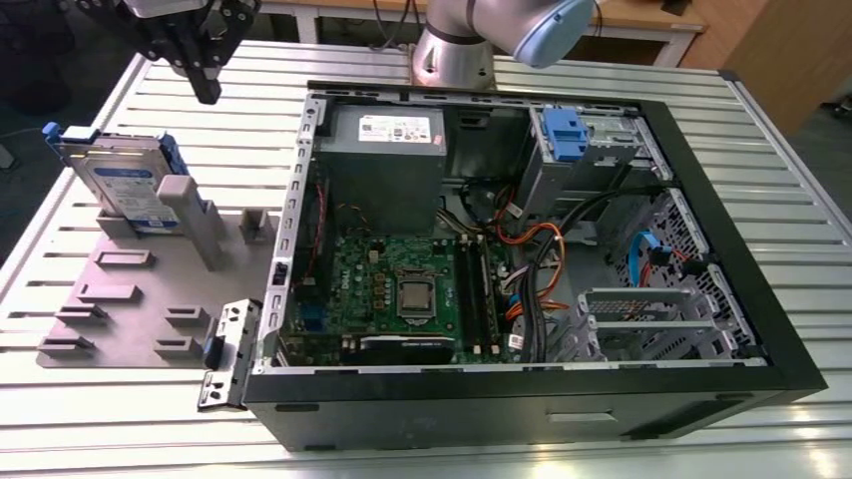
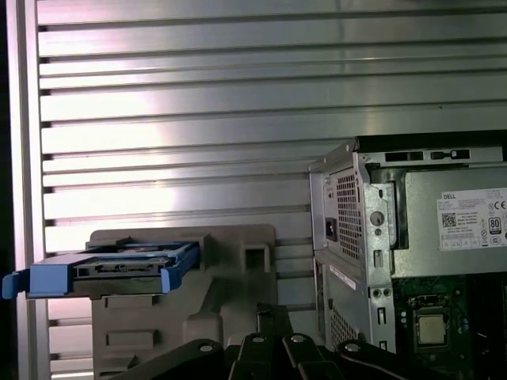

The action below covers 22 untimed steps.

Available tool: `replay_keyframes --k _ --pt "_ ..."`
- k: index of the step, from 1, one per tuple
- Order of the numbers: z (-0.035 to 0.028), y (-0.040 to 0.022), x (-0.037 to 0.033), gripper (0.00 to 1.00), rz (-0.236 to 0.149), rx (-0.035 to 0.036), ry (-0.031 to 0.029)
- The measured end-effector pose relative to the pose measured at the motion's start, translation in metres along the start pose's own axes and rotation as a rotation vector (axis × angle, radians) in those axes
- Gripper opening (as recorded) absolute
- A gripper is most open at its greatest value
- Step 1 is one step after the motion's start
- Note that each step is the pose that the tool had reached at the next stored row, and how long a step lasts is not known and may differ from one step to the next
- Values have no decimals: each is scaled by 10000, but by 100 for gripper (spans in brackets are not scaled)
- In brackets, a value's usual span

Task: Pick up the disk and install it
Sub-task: 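Reach for the disk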

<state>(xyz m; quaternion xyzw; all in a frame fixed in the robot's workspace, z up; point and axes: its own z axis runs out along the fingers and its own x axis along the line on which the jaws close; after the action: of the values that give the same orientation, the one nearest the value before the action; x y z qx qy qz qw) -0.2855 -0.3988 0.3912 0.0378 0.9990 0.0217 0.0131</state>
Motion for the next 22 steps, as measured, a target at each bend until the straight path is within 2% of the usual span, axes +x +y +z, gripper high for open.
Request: replay_keyframes --k 11,22 --pt "0 -1 17 11 2 0 0" --pt "21 1 133 11 1 2 0"
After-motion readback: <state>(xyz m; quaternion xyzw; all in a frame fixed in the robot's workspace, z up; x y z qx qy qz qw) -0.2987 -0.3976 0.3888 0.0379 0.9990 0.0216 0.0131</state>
